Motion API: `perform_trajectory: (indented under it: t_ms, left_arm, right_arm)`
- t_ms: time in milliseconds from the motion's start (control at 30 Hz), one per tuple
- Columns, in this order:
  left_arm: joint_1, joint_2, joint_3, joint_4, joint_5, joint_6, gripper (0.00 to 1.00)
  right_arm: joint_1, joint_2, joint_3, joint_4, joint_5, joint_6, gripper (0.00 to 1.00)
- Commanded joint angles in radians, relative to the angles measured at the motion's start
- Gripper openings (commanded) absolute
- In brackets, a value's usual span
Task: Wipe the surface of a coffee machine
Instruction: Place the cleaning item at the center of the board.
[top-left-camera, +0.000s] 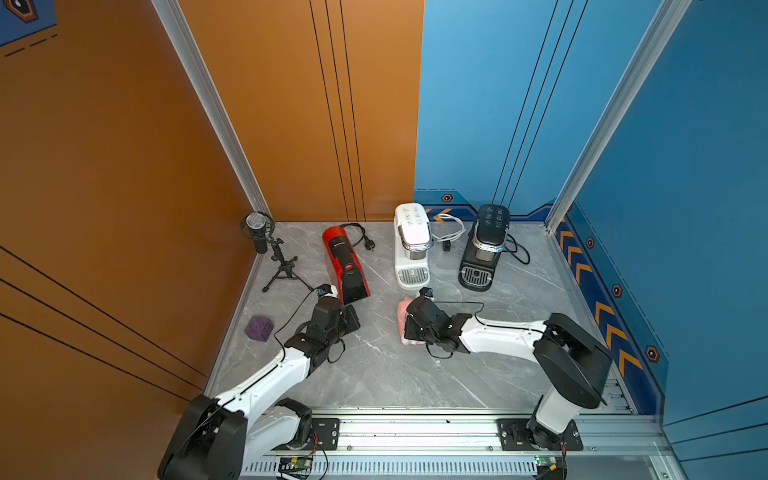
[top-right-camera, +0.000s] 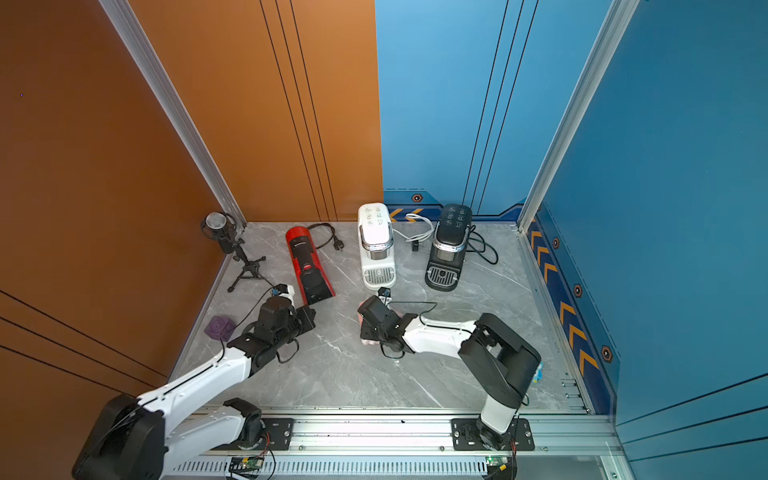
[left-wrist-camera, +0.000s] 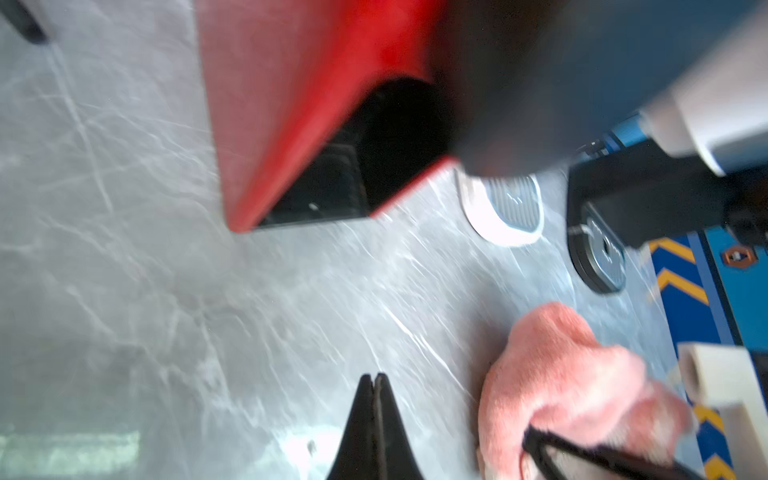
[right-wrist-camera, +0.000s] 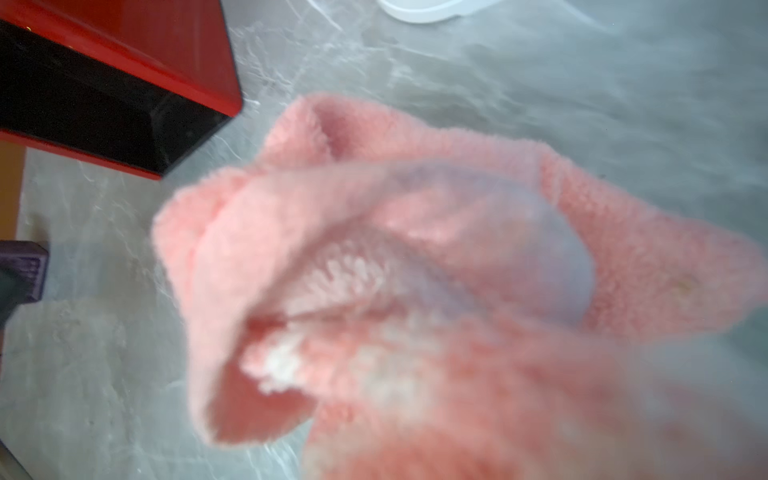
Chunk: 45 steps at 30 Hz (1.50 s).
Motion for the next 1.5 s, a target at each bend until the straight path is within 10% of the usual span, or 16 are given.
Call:
perform_trajectory:
  t_ms: [0,167,433,833,1200,1467]
  left_arm:
    - [-0.139,-0.127,0.014,-0.212,-0.152,-0.03,0.0]
    - [-0.341,-0.134,0.076,-0.284,-0.252,-0.052,0.0]
    - [-0.5,0.035,0.241,-0.283,-0.31,0.003,0.01]
    - [-0.527,0.082,0.323,-0.285,-0.29,0.062,0.1]
    - [-0.296,0.195,0.632,-0.367,-0.026,0.132,0.67]
    - [-0.086,0.453,0.956,-0.388,0.193,0.12,0.8]
  right_arm:
    - [-0.018,-0.169,-0.114,-0.214,0.093,-0.023,0.0]
    - [-0.157,-0.406,-0.275,-0.34,0.024,-0.011,0.1]
    - [-0.361,-0.67,-0.442,-0.444,-0.197,0.004,0.64]
    - [-0.385,-1.096,-0.314,-0.915,-0.021,0.134,0.78]
    - [-0.394,-0.627,0.228,-0.653,-0.136,-0.231,0.8]
    - [-0.454,-0.164,0.666,-0.575,-0.324,-0.336,0.81]
